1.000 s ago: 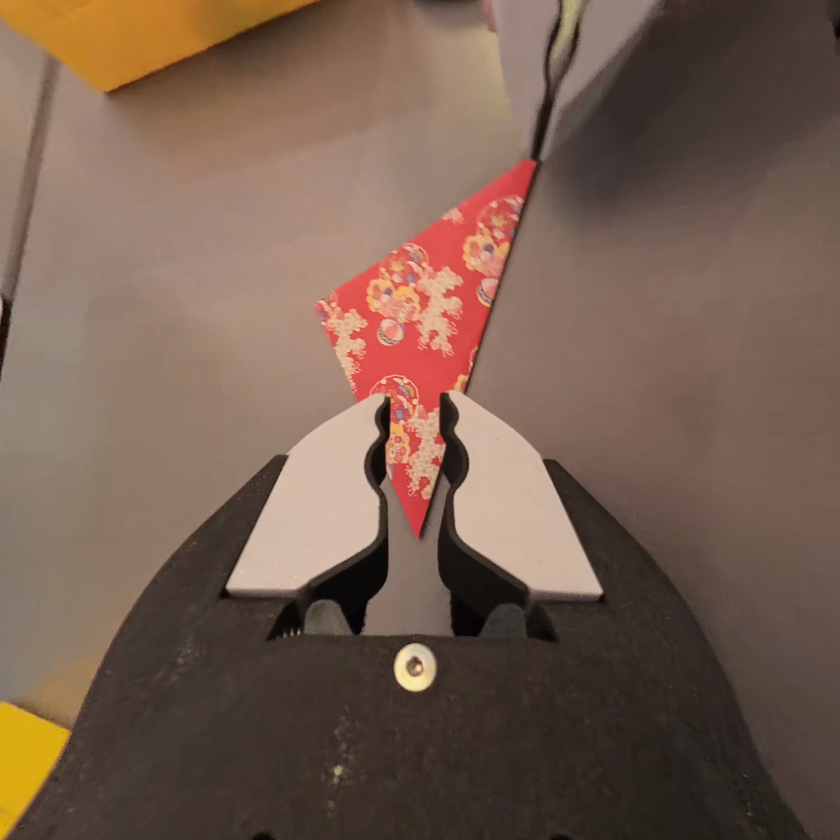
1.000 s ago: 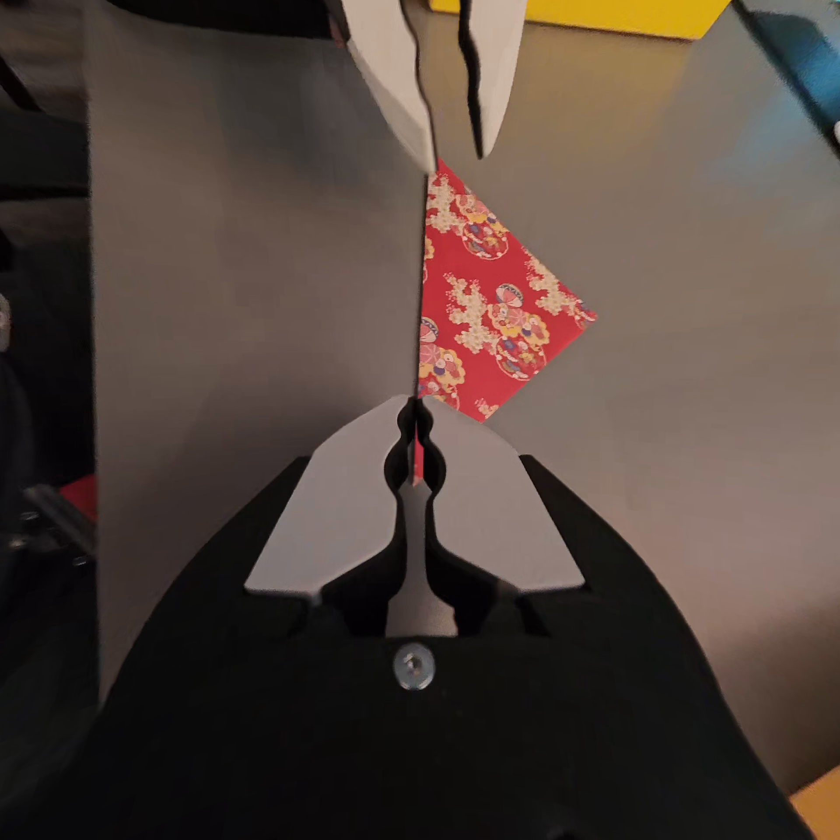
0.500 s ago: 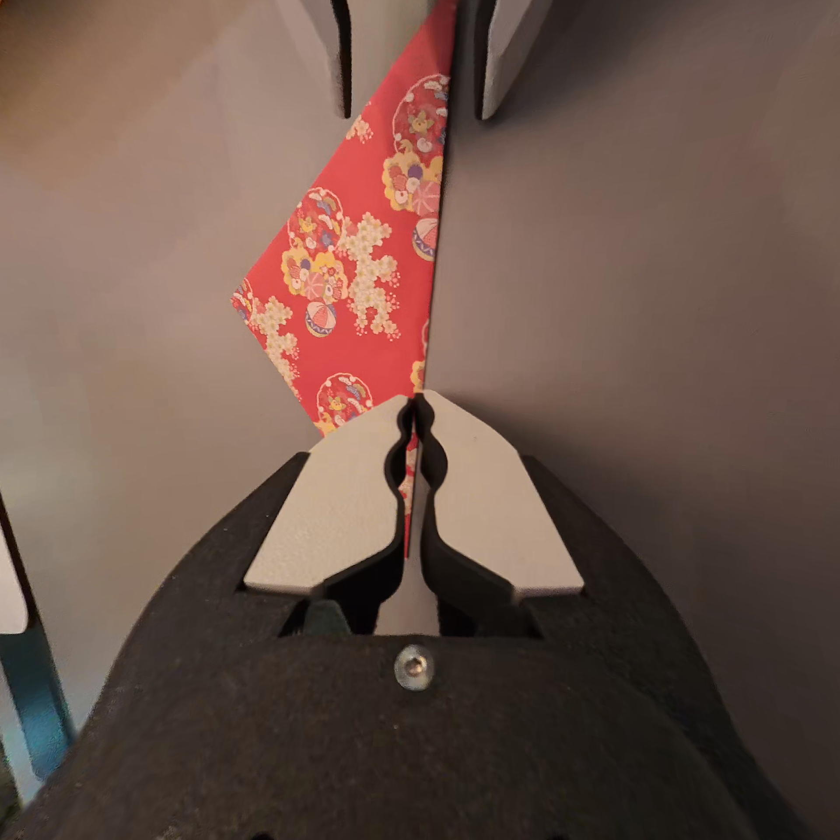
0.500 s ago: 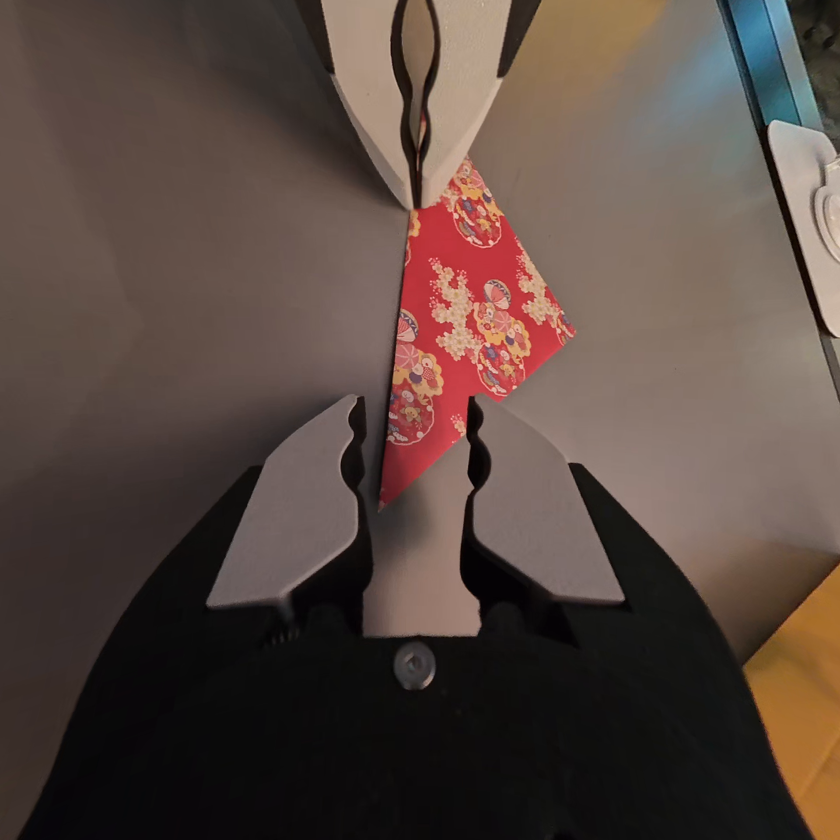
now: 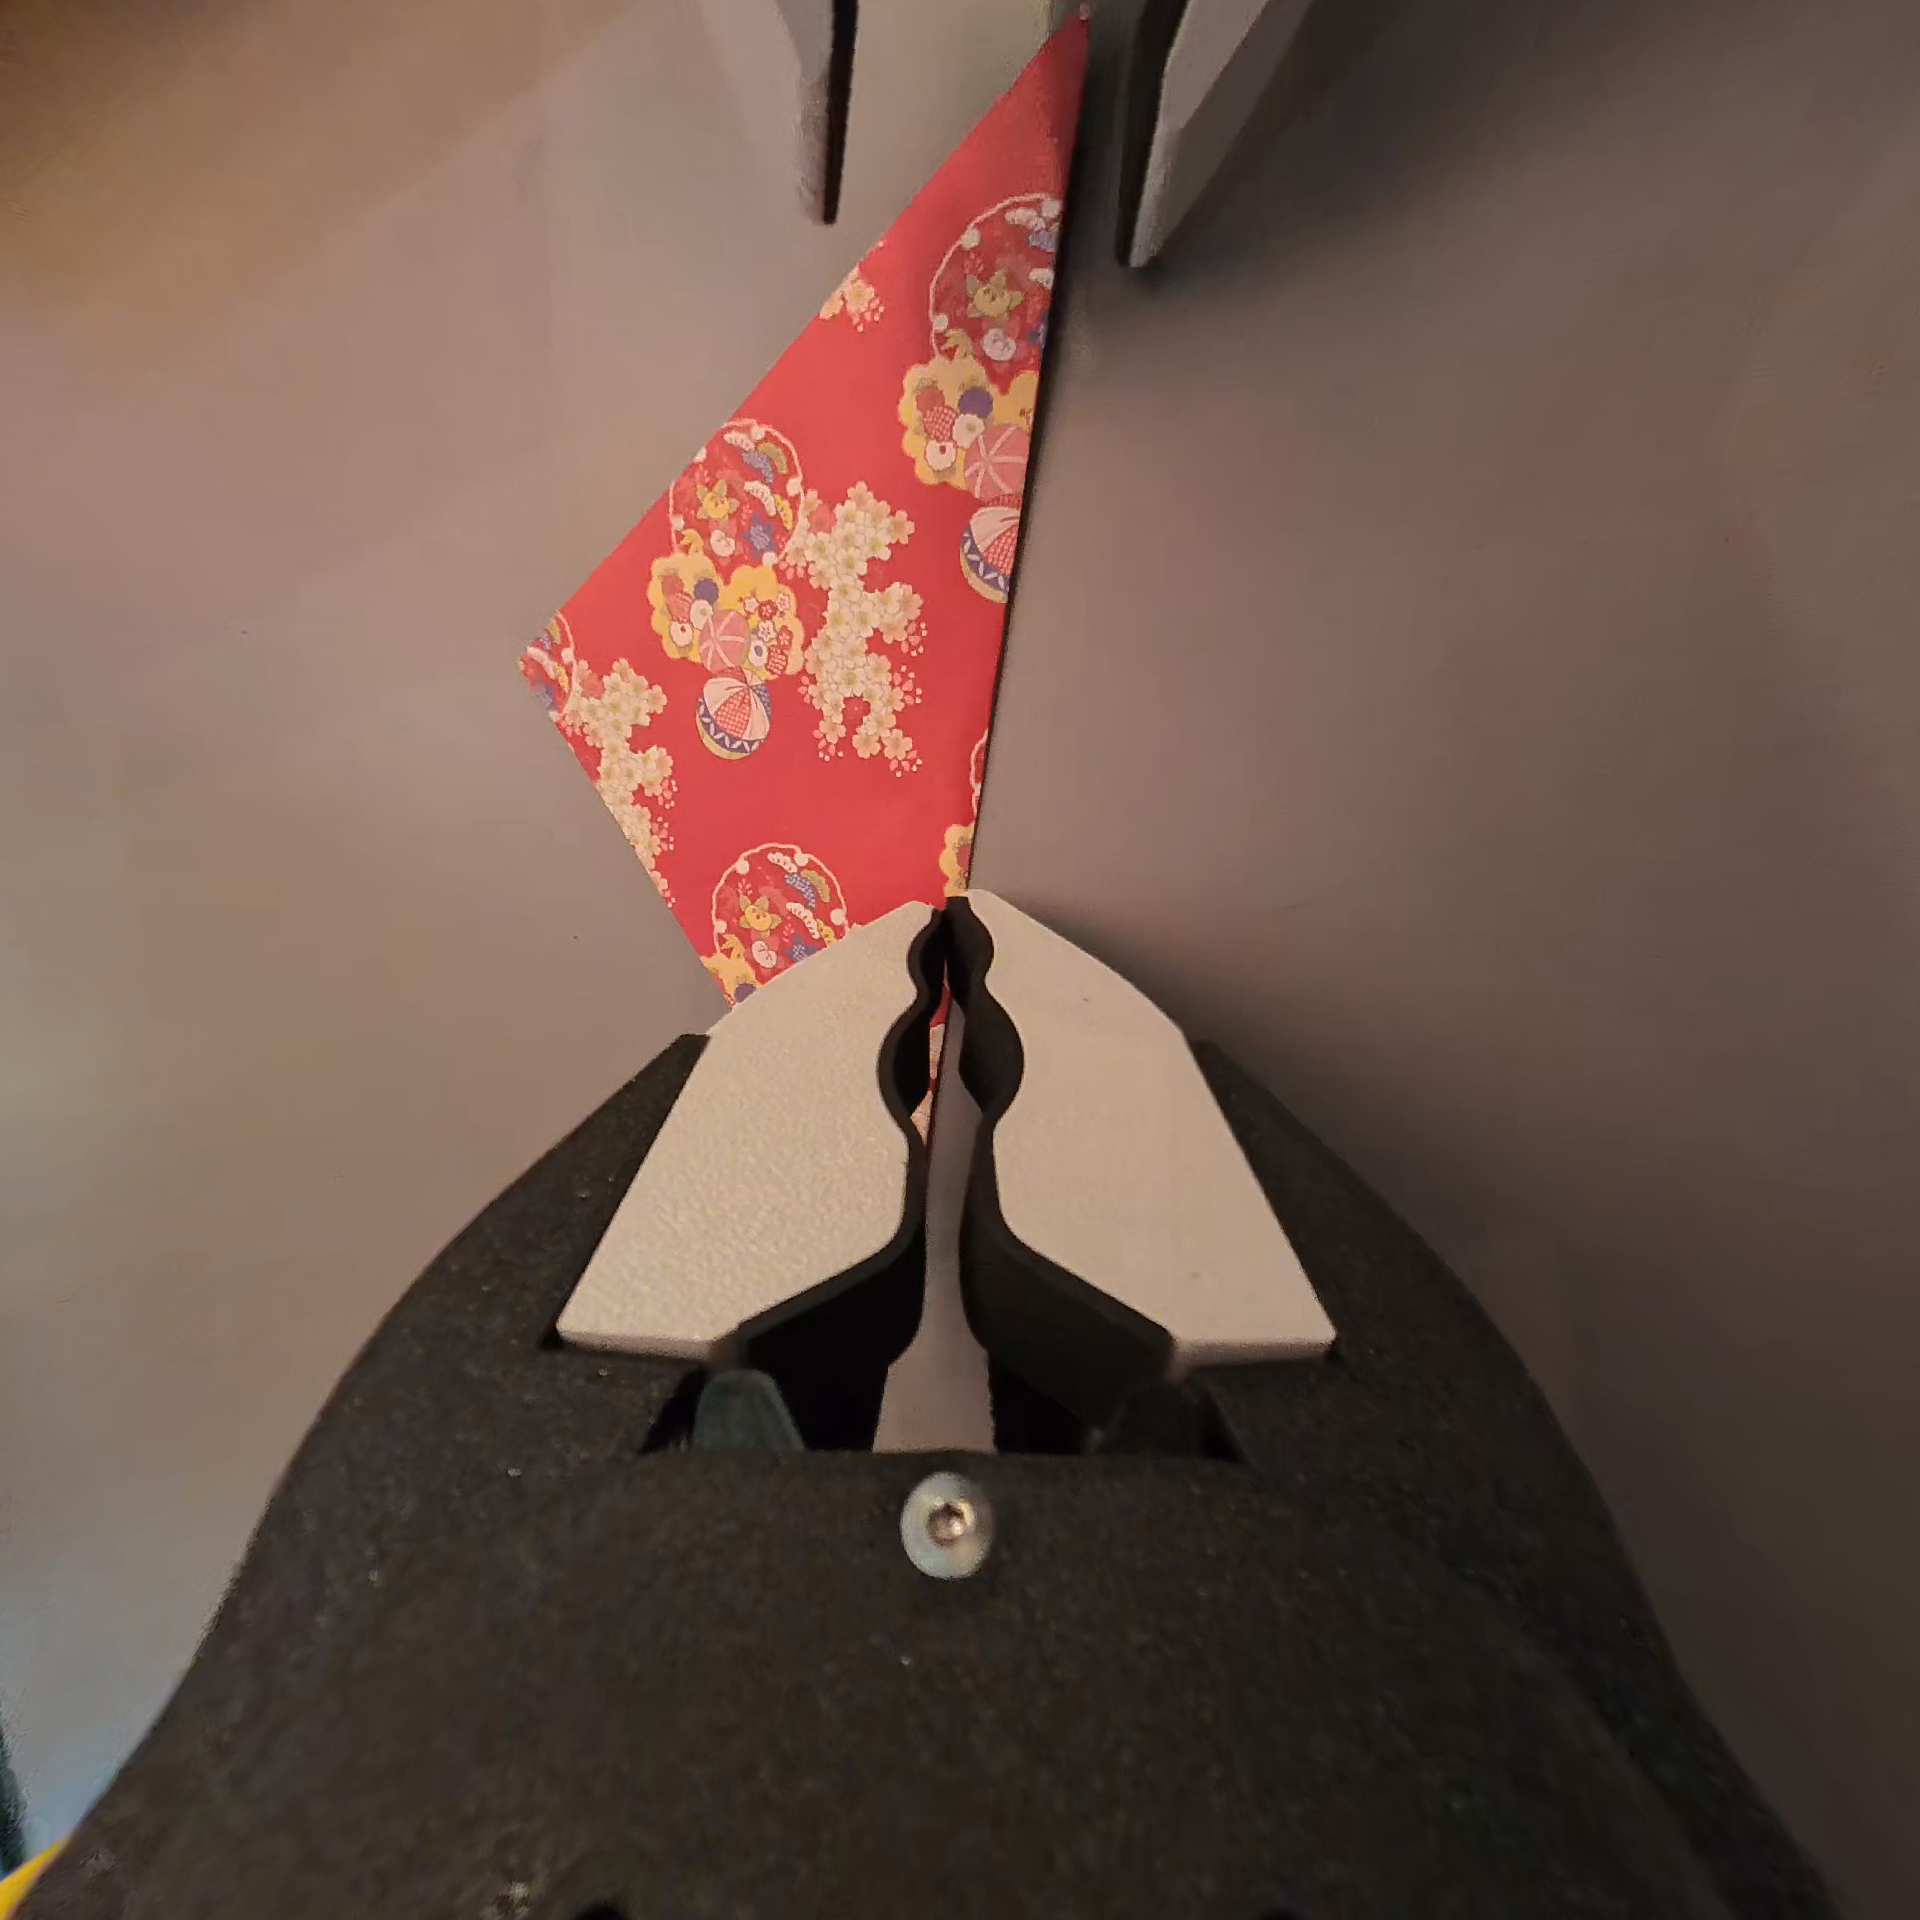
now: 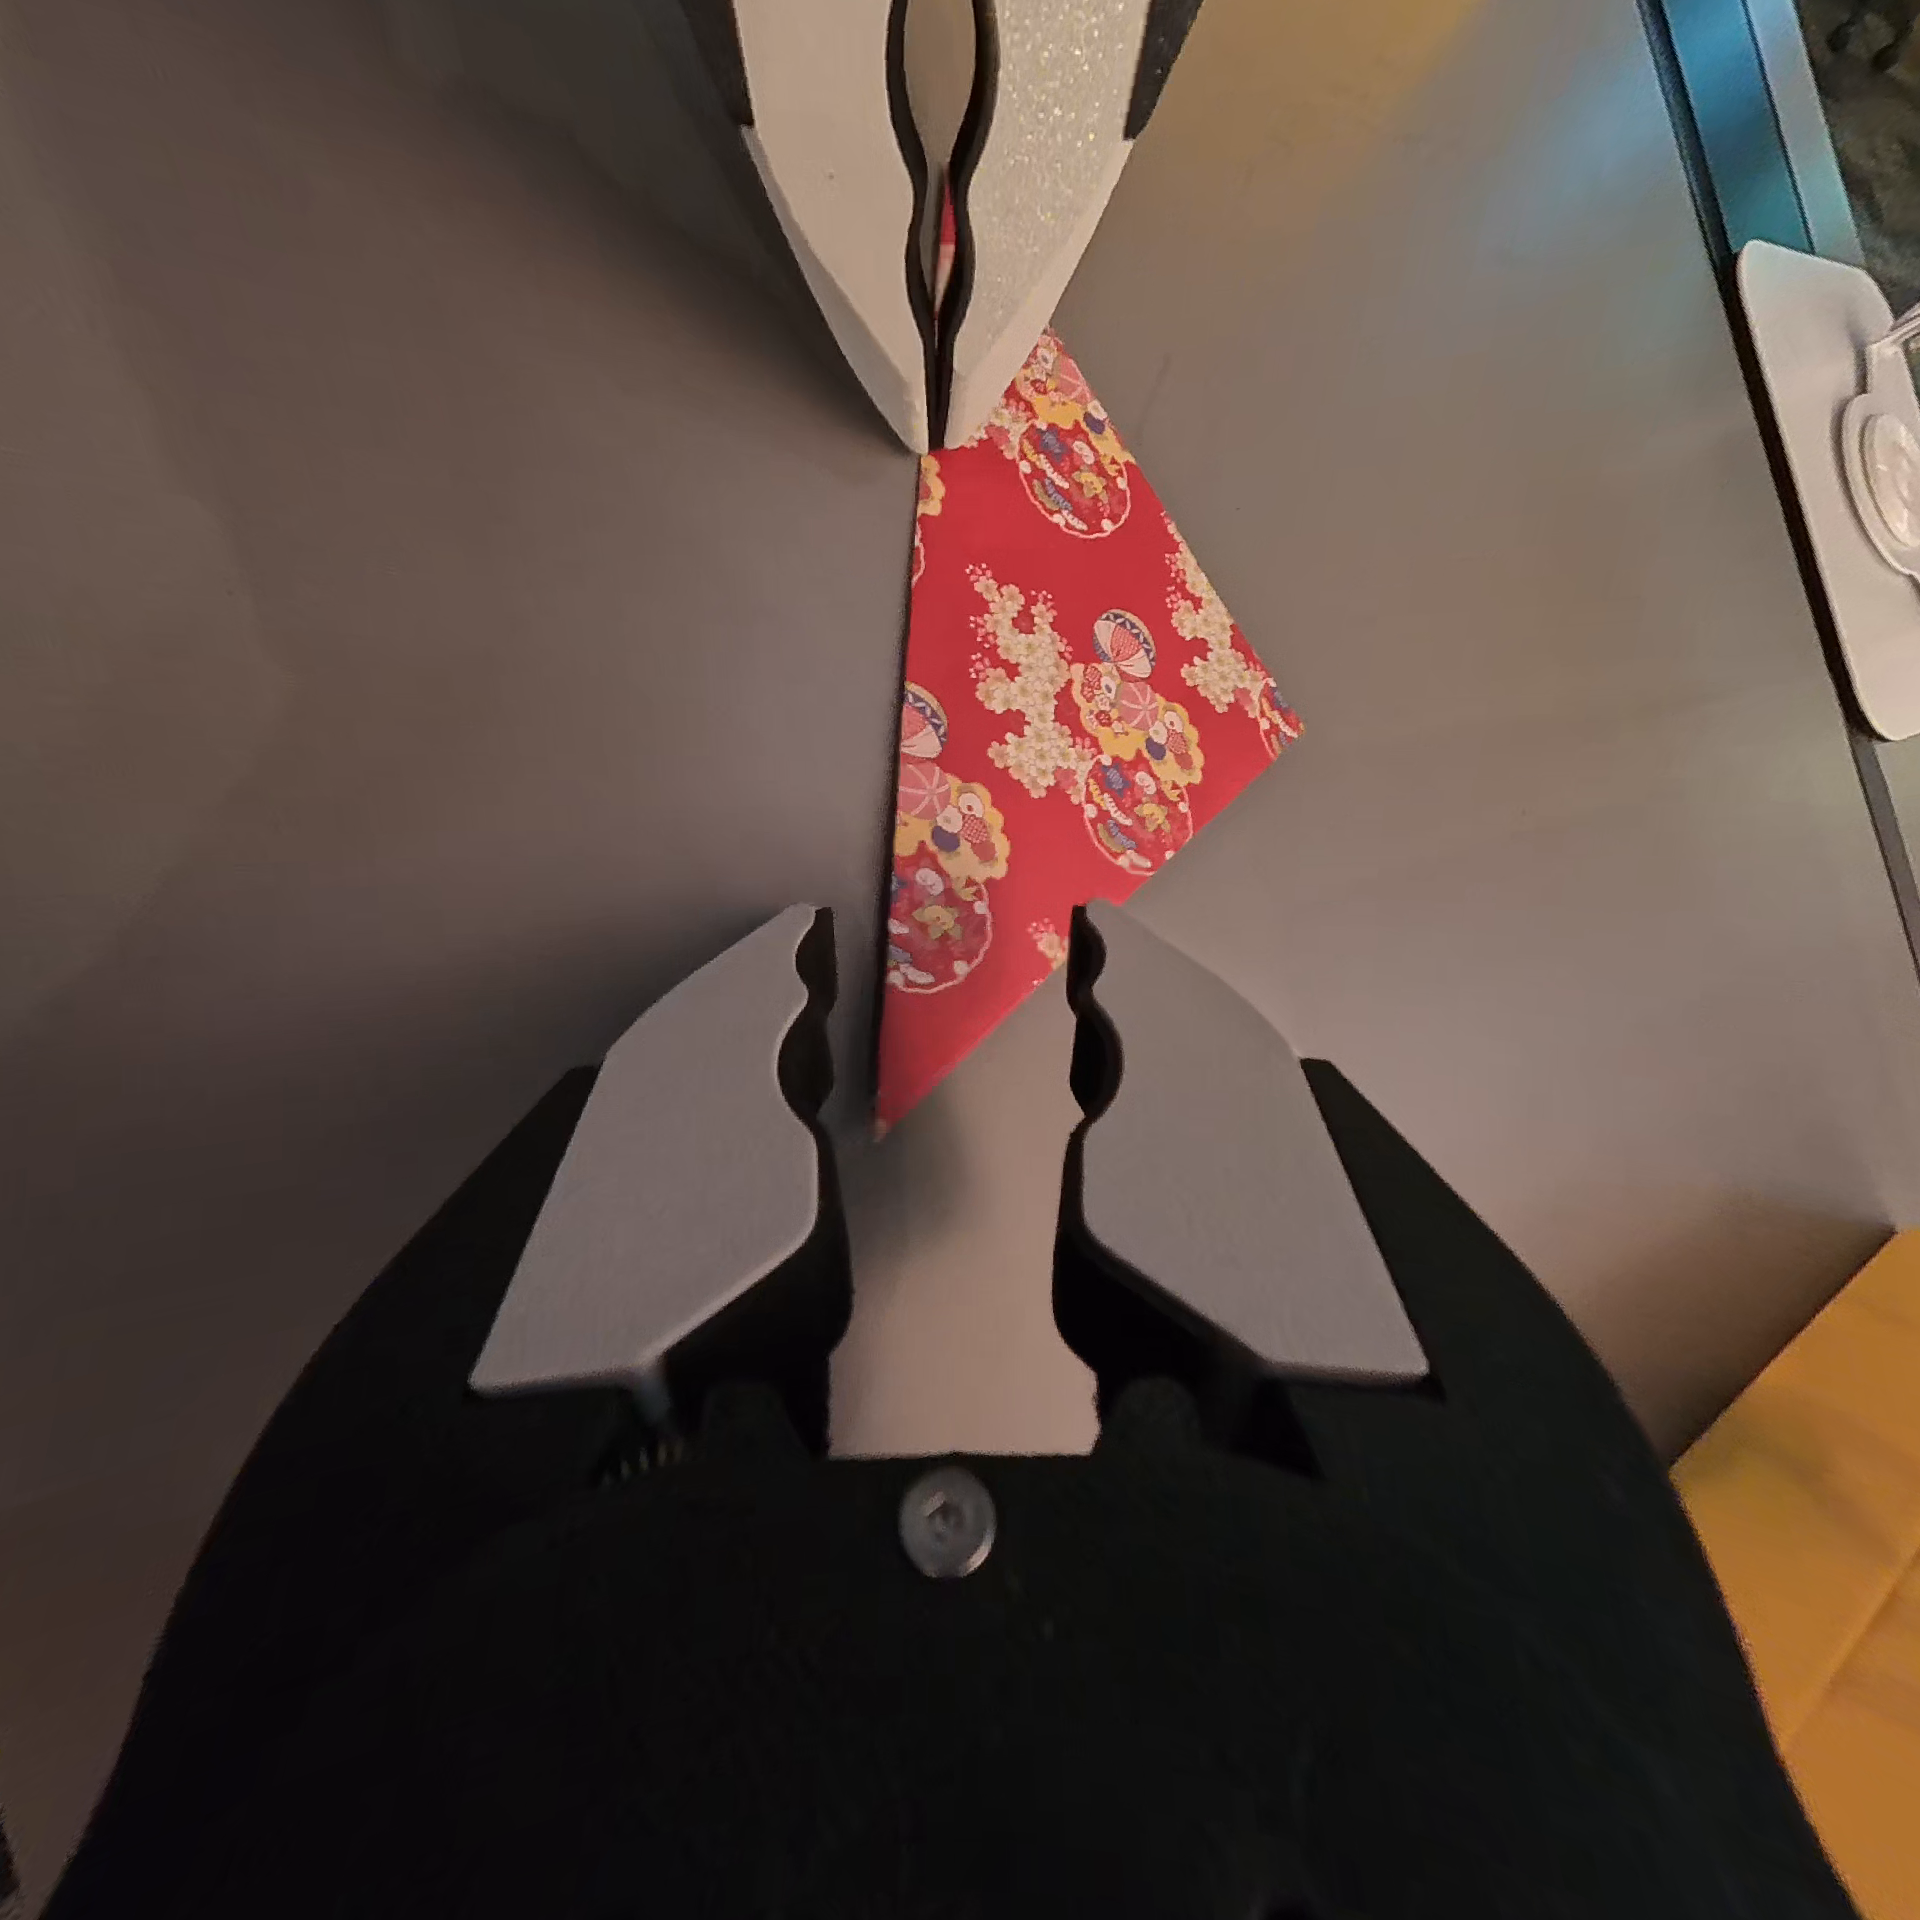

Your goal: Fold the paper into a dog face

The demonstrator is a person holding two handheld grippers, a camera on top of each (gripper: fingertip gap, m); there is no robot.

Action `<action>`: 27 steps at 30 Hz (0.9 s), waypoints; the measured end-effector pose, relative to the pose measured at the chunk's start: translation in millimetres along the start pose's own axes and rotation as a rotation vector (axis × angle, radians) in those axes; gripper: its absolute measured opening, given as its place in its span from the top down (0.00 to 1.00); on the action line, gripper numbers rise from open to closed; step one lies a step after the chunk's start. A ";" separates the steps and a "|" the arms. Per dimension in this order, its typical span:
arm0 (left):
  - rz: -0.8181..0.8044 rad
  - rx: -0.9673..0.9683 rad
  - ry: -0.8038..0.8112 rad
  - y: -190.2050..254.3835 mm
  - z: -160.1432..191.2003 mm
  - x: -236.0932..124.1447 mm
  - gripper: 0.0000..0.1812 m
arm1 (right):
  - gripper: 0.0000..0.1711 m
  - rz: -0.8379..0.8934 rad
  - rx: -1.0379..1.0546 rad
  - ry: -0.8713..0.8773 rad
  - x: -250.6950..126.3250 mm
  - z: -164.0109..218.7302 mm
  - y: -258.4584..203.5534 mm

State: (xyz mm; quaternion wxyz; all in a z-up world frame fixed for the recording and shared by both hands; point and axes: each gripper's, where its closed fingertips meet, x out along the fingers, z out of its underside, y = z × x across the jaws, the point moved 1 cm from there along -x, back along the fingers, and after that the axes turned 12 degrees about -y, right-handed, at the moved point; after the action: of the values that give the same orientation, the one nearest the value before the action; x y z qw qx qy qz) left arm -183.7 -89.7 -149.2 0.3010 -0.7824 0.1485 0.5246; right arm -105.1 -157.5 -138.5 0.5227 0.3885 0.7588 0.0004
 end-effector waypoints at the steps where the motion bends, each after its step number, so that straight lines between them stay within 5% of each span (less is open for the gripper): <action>1: 0.025 -0.017 0.007 1.9 -1.0 -0.3 1.00 | 0.74 0.000 0.001 0.000 -0.9 0.3 -1.0; 8: -0.001 -0.061 0.097 -4.4 -14.1 -8.7 1.00 | 0.74 -0.014 0.050 -0.011 0.7 6.1 3.0; 11: 0.072 -0.112 0.092 -0.1 -19.9 -4.0 0.82 | 0.75 -0.061 0.110 0.001 2.3 7.9 4.0; 14: 0.123 -0.142 0.088 0.4 -22.8 2.8 0.78 | 0.76 -0.109 0.162 -0.008 3.4 9.5 3.5; 23: 0.135 -0.057 0.077 6.8 -27.9 7.0 0.98 | 0.78 -0.159 0.248 0.015 3.7 13.6 3.5; 27: 0.120 -0.042 0.064 7.6 -28.5 7.1 0.99 | 0.80 -0.204 0.292 0.034 4.3 15.3 3.2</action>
State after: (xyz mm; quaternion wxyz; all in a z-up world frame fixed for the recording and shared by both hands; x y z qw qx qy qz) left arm -164.2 -112.9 -150.4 0.2478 -0.7945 0.1937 0.5194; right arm -91.7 -158.9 -147.5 0.4454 0.3812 0.7949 -0.1560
